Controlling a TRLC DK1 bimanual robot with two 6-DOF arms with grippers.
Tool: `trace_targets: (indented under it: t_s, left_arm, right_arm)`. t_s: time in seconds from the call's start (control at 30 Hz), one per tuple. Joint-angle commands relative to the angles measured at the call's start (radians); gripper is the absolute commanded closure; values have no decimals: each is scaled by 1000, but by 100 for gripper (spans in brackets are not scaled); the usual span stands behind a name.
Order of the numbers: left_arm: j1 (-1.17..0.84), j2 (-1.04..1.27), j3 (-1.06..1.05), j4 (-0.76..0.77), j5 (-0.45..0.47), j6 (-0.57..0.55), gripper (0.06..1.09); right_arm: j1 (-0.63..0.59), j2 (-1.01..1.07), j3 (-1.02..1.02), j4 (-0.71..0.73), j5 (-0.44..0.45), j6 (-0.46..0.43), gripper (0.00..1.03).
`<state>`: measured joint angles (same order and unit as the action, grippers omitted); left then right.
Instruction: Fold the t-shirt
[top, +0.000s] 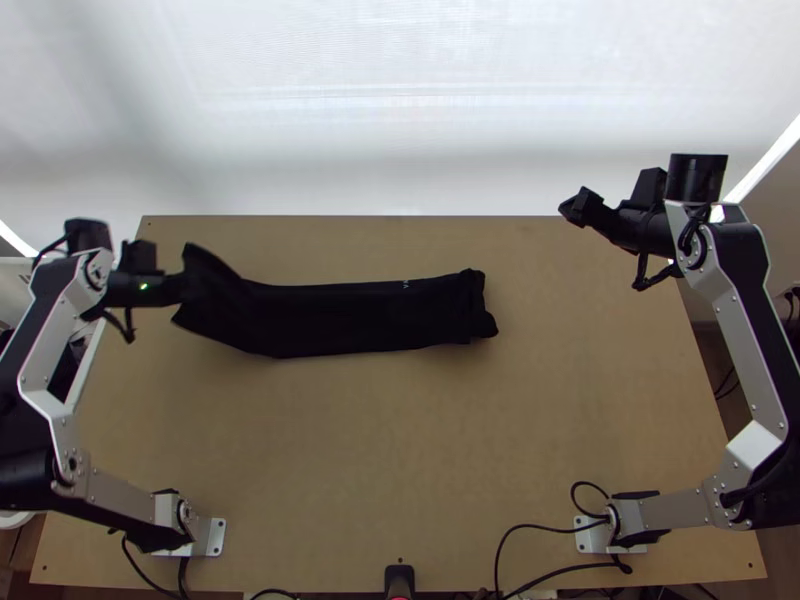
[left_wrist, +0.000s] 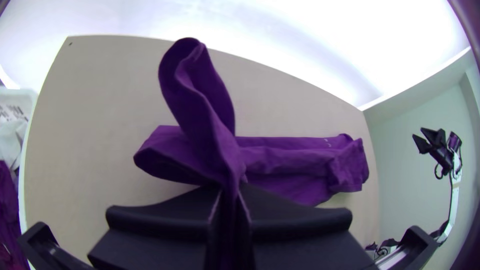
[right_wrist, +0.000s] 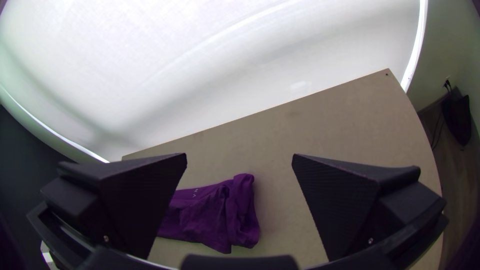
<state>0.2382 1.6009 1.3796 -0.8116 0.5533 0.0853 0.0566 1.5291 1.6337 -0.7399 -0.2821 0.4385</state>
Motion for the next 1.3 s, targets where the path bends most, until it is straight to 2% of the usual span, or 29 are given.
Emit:
trace_targets:
  t_s: [0.0, 0.4, 0.93, 1.27]
  left_arm:
    - [-108, -35, 73, -18, 4, -91, 105]
    - [-471, 94, 285, 6, -30, -297, 105]
    - [-695, 320, 495, 58, -75, -443, 105]
    - [-813, 456, 631, 75, -118, -483, 105]
  right_arm:
    - [-6, -32, -21, 22, -9, 22, 4]
    - [-23, -49, -34, 31, -9, 25, 4]
    - [-28, -83, -84, 57, -9, 45, 4]
    - [-28, -99, -129, 88, -9, 68, 4]
